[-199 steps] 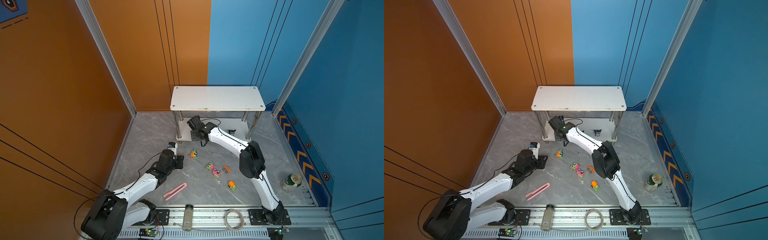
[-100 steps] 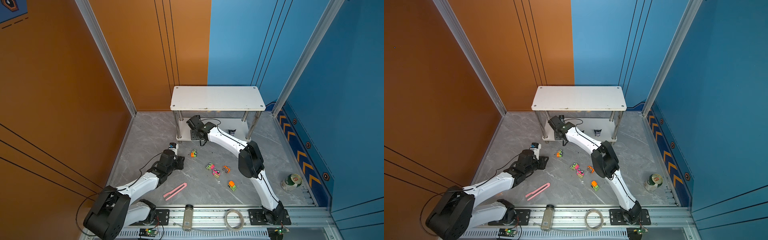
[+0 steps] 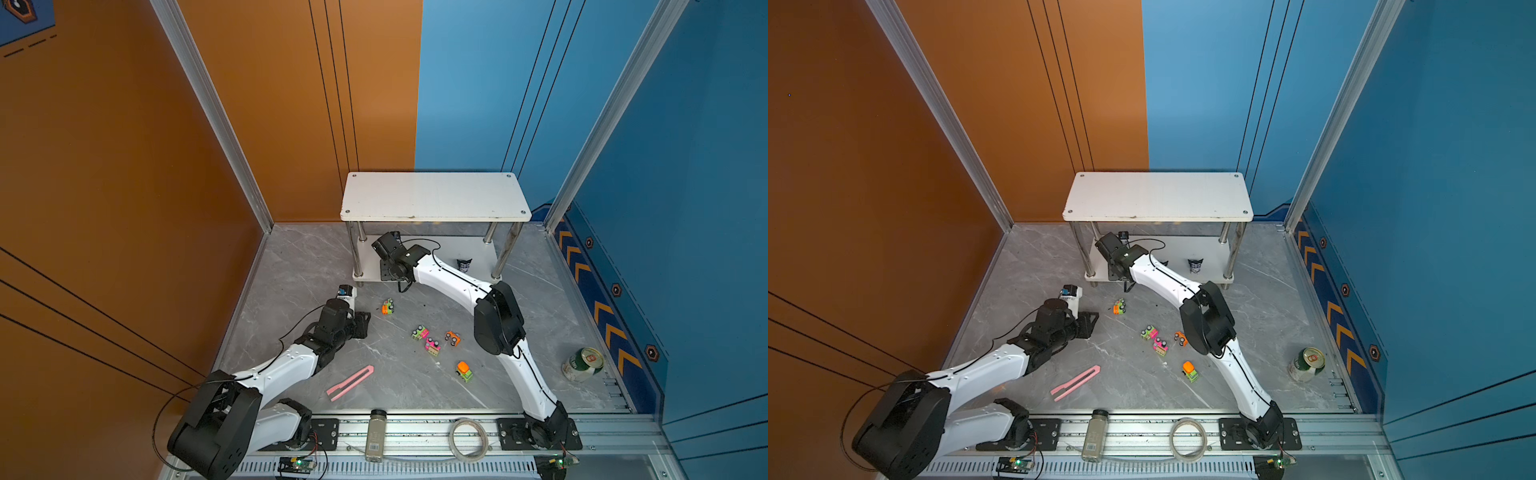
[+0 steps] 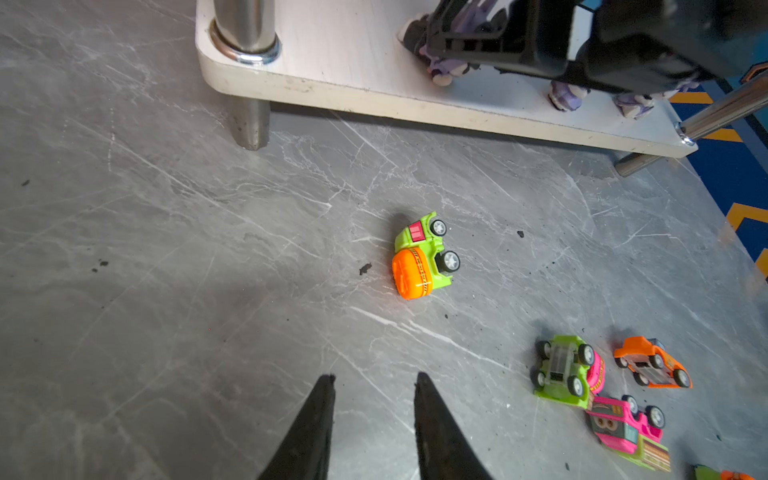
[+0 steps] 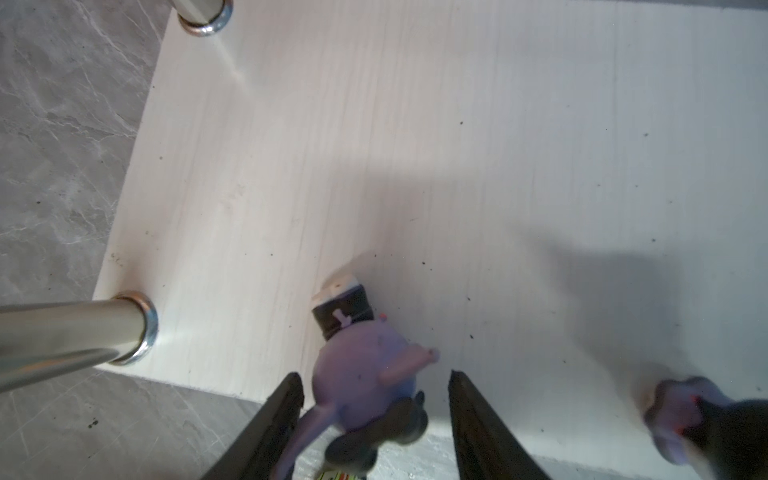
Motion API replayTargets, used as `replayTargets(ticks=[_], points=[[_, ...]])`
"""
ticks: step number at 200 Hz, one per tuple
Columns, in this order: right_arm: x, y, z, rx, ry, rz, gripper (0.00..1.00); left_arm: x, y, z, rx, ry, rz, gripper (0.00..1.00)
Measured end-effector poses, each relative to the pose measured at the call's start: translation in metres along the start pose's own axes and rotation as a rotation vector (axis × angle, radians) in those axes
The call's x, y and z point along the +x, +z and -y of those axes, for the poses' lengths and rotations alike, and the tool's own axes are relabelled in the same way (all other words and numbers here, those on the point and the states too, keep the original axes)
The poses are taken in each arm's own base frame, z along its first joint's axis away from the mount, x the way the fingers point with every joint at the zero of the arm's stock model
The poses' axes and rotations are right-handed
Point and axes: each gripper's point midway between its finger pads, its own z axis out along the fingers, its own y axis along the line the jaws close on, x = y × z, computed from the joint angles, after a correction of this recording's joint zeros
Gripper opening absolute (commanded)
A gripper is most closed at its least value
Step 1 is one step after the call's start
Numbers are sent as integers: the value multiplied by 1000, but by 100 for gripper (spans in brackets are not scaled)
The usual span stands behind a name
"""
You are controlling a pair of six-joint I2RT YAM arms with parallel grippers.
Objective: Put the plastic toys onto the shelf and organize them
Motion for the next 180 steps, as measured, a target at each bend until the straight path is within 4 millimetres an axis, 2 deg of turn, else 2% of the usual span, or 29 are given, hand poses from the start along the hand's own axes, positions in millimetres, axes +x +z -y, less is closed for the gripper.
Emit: replayTargets(ticks=[86, 180], points=[[1, 1, 0, 0, -2, -3, 59, 0, 0, 0, 0, -1, 0, 34], [14, -4, -21, -42, -29, -21, 60, -3, -2, 2, 11, -3, 8, 35]])
